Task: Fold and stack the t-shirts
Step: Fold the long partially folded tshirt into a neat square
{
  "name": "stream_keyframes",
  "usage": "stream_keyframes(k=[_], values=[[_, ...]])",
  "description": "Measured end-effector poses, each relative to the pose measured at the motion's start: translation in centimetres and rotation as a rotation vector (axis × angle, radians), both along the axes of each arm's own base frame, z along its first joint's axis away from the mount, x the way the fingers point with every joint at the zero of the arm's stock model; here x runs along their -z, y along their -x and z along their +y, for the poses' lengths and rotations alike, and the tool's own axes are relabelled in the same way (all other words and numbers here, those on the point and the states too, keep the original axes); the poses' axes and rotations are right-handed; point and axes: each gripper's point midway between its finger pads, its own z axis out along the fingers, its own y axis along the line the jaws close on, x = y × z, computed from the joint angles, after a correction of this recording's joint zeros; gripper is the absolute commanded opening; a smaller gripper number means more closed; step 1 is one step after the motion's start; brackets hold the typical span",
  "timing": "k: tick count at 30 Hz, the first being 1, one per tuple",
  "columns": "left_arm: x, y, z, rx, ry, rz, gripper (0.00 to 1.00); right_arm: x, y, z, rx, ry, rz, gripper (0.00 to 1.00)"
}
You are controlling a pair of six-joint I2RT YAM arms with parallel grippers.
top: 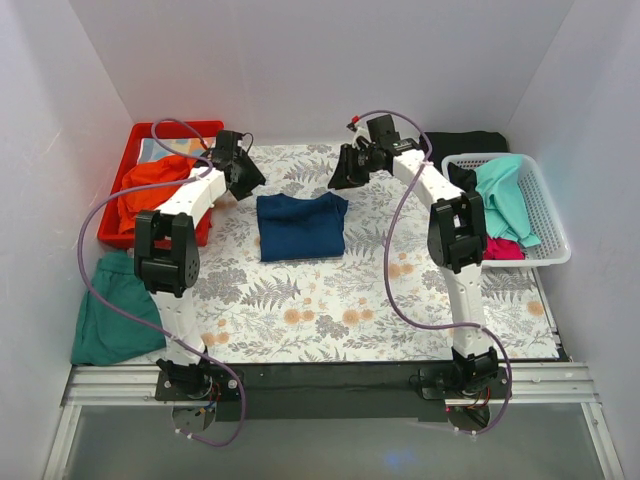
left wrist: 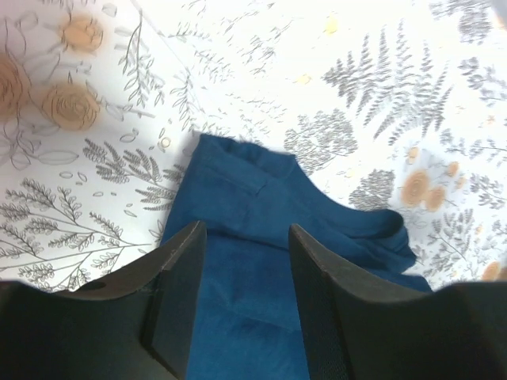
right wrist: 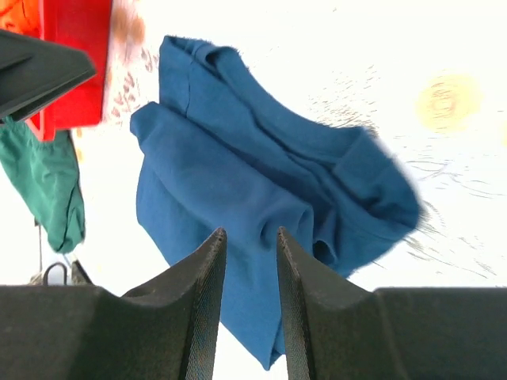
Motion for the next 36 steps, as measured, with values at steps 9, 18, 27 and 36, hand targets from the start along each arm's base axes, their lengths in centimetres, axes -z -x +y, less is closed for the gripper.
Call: stream_keyframes(k=[9, 18, 27, 36], values=[[-3.1, 2.0, -2.1, 0.144, 0.080, -0.065, 0.41, -2.0, 3.6, -1.6, 0.007, 0.102, -0.083, 0.37], [0.2, 7.4, -5.0, 0.298, 0.115, 0.072, 0.27, -0.6, 7.9, 2.7, -0.116, 0.128, -0.076, 0.35], [3.6, 7.6, -4.0, 0.266, 0.045, 0.196, 0.22, 6.0, 5.4, 4.3, -0.100, 0.138, 0.044, 0.34], [5.9, 2.8, -4.1, 0.217, 0.002, 0.195, 0.23, 6.8, 1.8, 4.6, -0.034, 0.112, 0.038, 0.33]])
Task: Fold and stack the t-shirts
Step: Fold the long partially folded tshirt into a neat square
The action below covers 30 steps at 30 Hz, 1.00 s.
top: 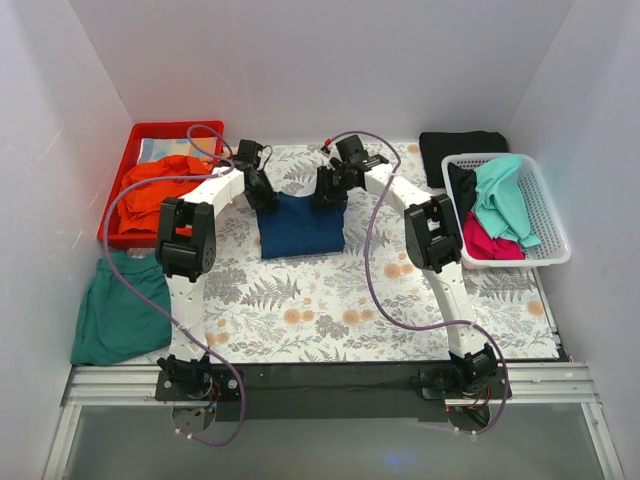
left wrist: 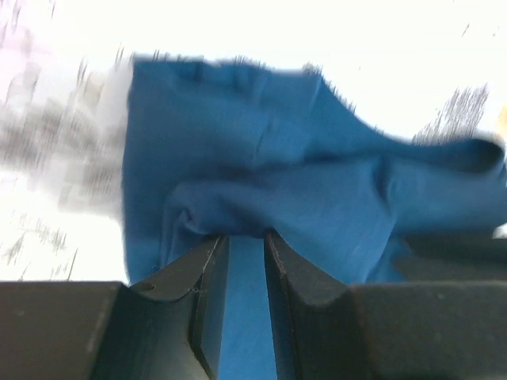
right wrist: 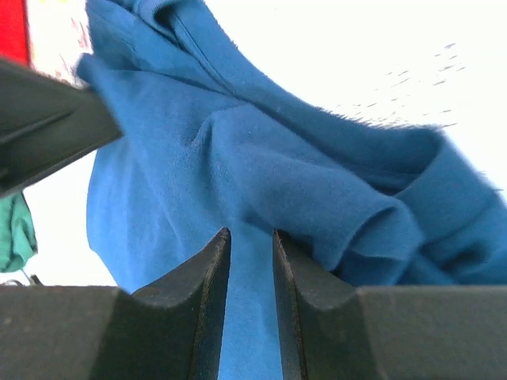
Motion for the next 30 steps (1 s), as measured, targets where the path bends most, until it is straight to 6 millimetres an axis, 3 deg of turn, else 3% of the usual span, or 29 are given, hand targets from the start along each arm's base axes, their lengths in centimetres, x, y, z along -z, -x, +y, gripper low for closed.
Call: stream_keyframes(k=[4, 7, 10, 14, 16, 18, 19, 23, 26, 29, 30], values=[[1.2, -3.8, -0.4, -0.019, -0.010, -0.032, 0.23, -0.6, -1.8, -1.3, 0.050, -0.007, -0.018, 0.33], [1.0, -6.2, -0.2, -0.042, -0.029, -0.076, 0.23, -0.4, -2.8, -2.5, 0.083, 0.005, -0.027, 0.33], [0.9, -7.1, 0.5, -0.067, -0.050, -0.092, 0.25, -0.1, -3.4, -3.9, 0.113, 0.036, -0.041, 0.33], [0.7, -7.5, 2.0, -0.092, -0.080, -0.103, 0.32, -0.5, -2.5, -5.8, 0.131, 0.104, -0.063, 0.36], [0.3, -7.3, 2.8, -0.091, -0.090, -0.116, 0.34, -1.4, -1.9, -6.5, 0.137, 0.130, -0.081, 0.38], [-0.5, -6.5, 3.6, -0.088, -0.096, -0.125, 0.38, -2.8, -1.3, -7.3, 0.146, 0.150, -0.103, 0.53], [-1.0, -6.2, 3.8, -0.085, -0.098, -0.131, 0.38, -3.6, -1.0, -7.7, 0.149, 0.157, -0.119, 0.56], [-4.7, -4.9, 4.8, -0.082, -0.100, -0.191, 0.41, -6.0, 0.2, -8.8, 0.154, 0.172, -0.167, 0.67], [-7.6, -3.8, 4.9, -0.076, -0.087, -0.238, 0.41, -6.0, 0.9, -9.2, 0.143, 0.180, -0.169, 0.71], [-9.2, -2.6, 4.9, -0.069, -0.071, -0.257, 0.41, -4.5, 1.9, -9.3, 0.124, 0.182, -0.131, 0.77], [-9.4, -2.1, 4.7, -0.062, -0.060, -0.256, 0.42, -4.1, 2.3, -9.3, 0.120, 0.181, -0.115, 0.85]])
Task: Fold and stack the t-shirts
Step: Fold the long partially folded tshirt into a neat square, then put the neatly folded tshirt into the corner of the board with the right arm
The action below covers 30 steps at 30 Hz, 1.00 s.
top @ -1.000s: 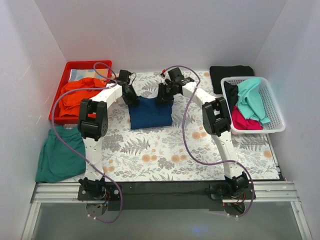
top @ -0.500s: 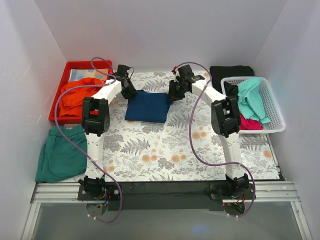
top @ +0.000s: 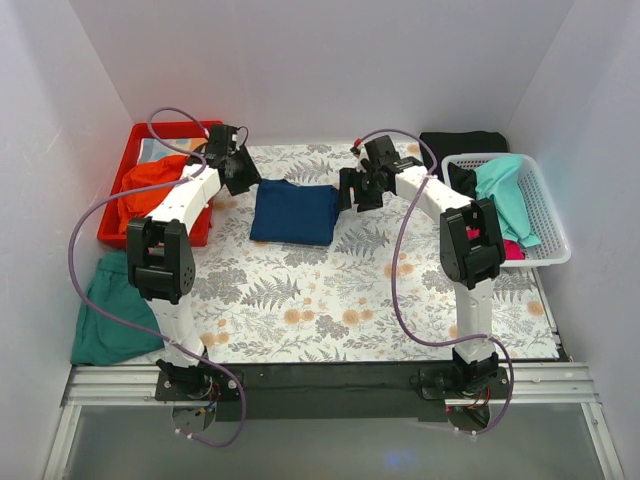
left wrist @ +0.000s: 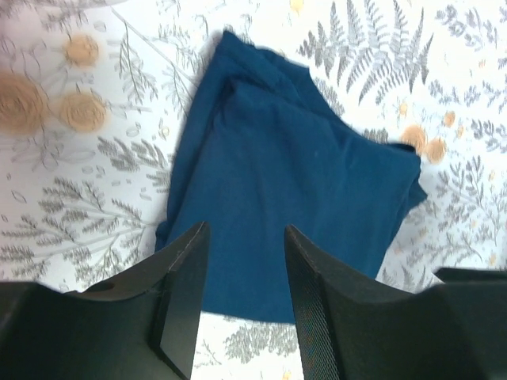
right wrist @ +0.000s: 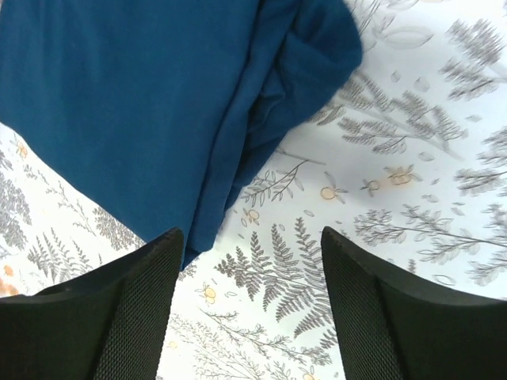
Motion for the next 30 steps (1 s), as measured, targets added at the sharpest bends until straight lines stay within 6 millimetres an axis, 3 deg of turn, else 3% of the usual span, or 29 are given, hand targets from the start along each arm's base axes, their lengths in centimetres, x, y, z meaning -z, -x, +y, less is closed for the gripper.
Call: stream_keyframes(k=[3, 9, 13, 17, 20, 26, 29, 30], values=[[0.2, 1.3, -0.4, 0.020, 0.028, 0.019, 0.43, 1.5, 1.2, 0.2, -0.015, -0.018, 0.046, 0.94], [2.3, 4.3, -0.2, 0.042, 0.069, 0.090, 0.43, 2.0, 1.2, 1.7, -0.050, -0.103, 0.054, 0.96], [3.3, 4.8, 0.6, 0.028, 0.082, 0.115, 0.43, 2.3, 0.8, 3.1, -0.071, -0.175, 0.058, 0.95], [3.6, 4.8, 2.0, -0.005, 0.082, 0.125, 0.43, 4.1, 0.6, 4.2, -0.077, -0.229, 0.105, 0.95], [3.7, 4.7, 2.9, -0.031, 0.082, 0.130, 0.43, 3.9, -0.1, 5.1, -0.083, -0.271, 0.102, 0.94], [3.9, 4.9, 3.6, -0.054, 0.083, 0.145, 0.43, 4.0, -0.6, 6.7, -0.104, -0.328, 0.104, 0.83], [3.9, 5.0, 3.7, -0.056, 0.084, 0.147, 0.43, 4.2, -0.6, 7.7, -0.120, -0.350, 0.108, 0.72], [3.9, 5.0, 3.7, -0.057, 0.084, 0.147, 0.43, 4.3, -0.6, 8.0, -0.126, -0.358, 0.112, 0.64]])
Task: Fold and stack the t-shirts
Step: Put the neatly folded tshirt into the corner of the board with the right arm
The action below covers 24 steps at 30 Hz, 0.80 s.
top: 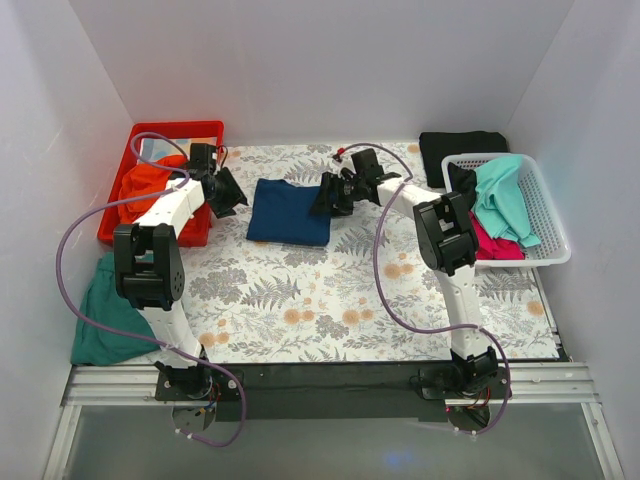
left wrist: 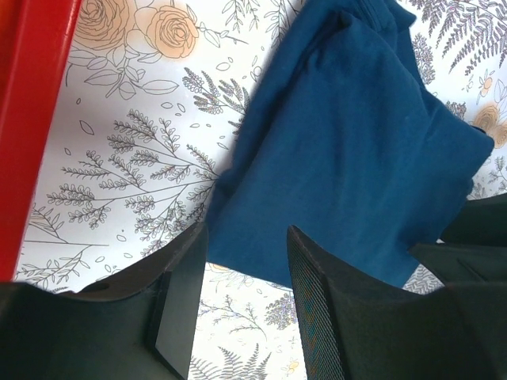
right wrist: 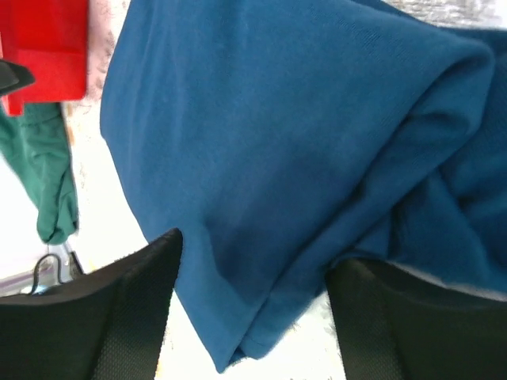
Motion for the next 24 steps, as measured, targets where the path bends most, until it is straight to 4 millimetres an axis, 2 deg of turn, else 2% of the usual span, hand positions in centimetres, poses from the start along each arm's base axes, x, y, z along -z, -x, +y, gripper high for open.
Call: stream_keyframes(k=[5, 8, 9, 12, 20, 24], values=[[0.0, 0.0, 0.2, -0.004, 0.003, 0.003, 0.43, 0.8, 0.6, 1.1, -0.030, -0.038, 0.037, 0.45], [0.0, 0.0, 0.5, -0.010, 0.004, 0.003, 0.43, 1.3, 0.8, 1.2, -0.031, -0.040, 0.058, 0.27], [0.0, 0.0, 0.6, -0.012, 0.005, 0.003, 0.43, 1.6, 0.8, 1.2, -0.034, -0.038, 0.065, 0.17], [-0.2, -0.1, 0.9, -0.019, 0.006, -0.001, 0.43, 2.1, 0.8, 1.4, -0.038, -0.041, 0.094, 0.01], [-1.0, -0.1, 1.2, -0.024, 0.015, -0.020, 0.43, 1.7, -0.1, 0.7, -0.030, 0.003, 0.110, 0.01], [-1.3, -0.1, 1.1, -0.019, 0.027, -0.024, 0.43, 0.5, -2.6, -1.4, 0.020, 0.068, 0.053, 0.01]])
